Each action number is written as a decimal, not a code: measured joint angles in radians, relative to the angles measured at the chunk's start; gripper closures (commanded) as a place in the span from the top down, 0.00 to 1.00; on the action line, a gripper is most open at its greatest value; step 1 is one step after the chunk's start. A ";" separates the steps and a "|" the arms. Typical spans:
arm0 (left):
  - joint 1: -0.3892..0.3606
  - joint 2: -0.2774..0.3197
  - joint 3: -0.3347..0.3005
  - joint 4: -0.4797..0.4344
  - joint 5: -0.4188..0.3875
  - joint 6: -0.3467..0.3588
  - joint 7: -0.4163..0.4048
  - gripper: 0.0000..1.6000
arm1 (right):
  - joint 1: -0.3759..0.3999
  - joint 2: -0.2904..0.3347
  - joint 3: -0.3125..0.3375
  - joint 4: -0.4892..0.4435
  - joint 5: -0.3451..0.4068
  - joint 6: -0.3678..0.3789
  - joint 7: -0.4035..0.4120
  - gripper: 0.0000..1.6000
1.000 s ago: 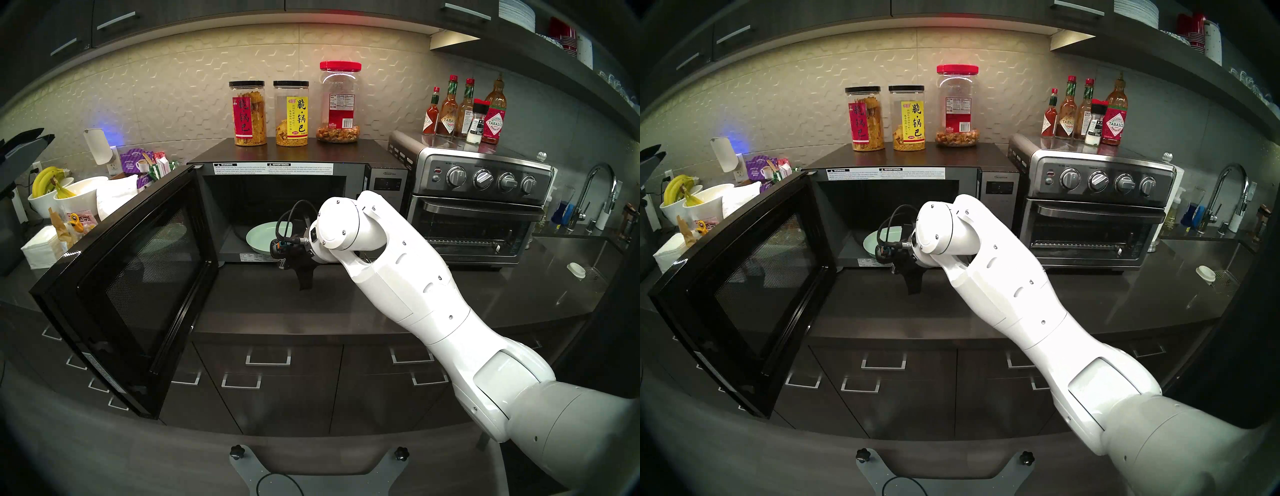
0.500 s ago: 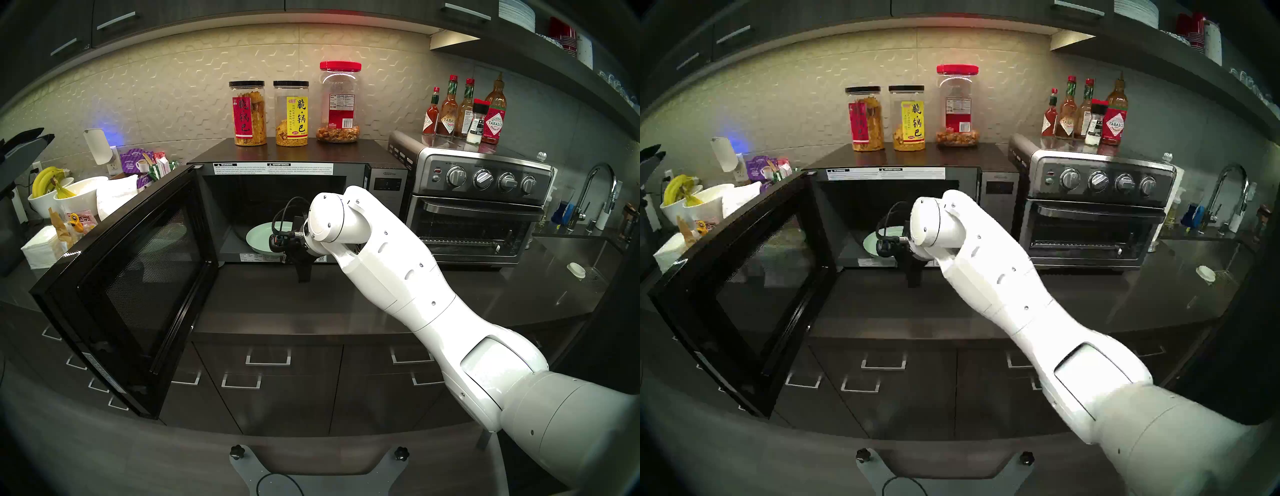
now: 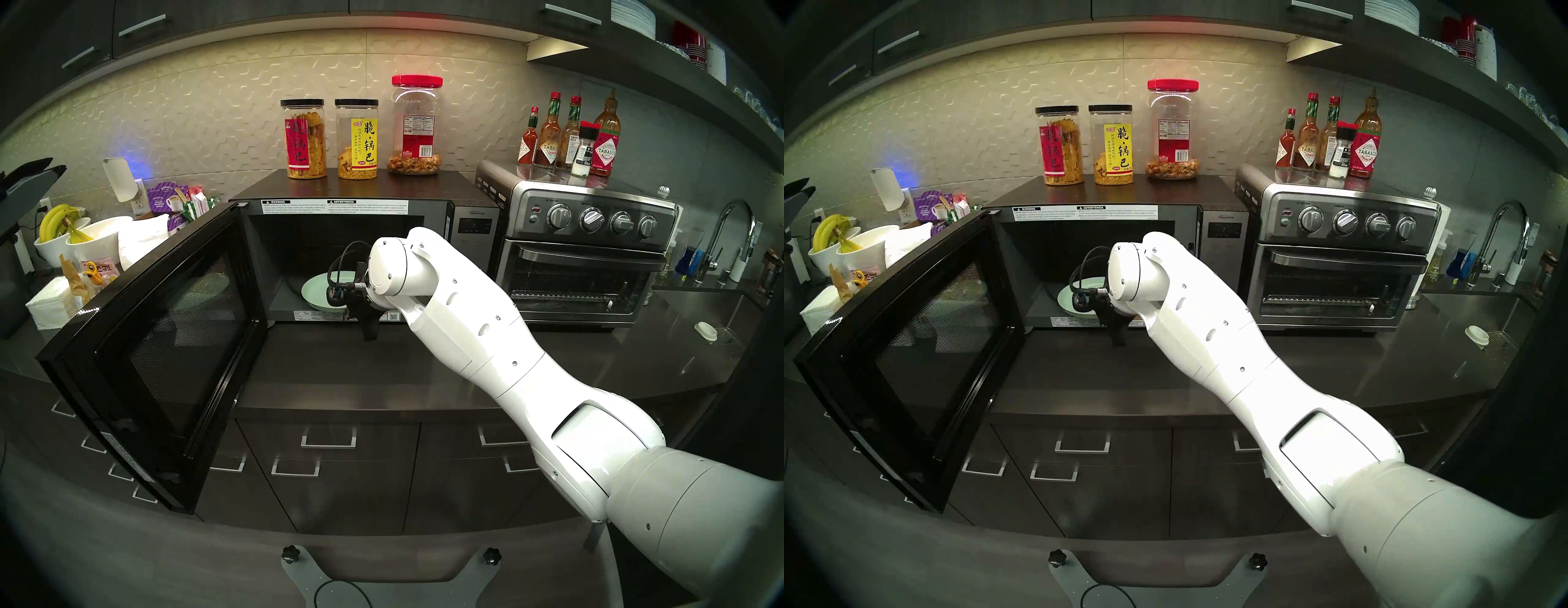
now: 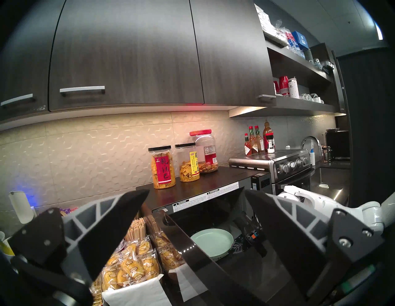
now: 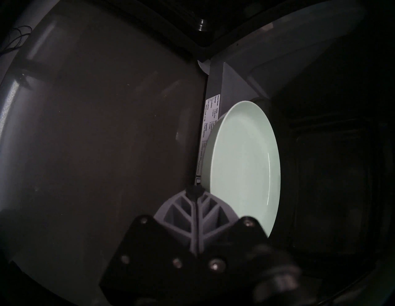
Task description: Open the microwave, put the plate inside, and close the door
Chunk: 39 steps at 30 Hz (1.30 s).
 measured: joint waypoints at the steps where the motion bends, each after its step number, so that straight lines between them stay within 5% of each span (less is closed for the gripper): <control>1: 0.000 0.000 0.000 -0.001 -0.001 0.000 0.000 1.00 | 0.002 -0.003 -0.001 0.007 -0.003 -0.001 -0.003 0.00; 39: -0.001 0.000 0.000 -0.003 -0.012 0.000 0.000 1.00 | 0.080 -0.084 0.022 0.175 -0.069 -0.041 -0.076 0.00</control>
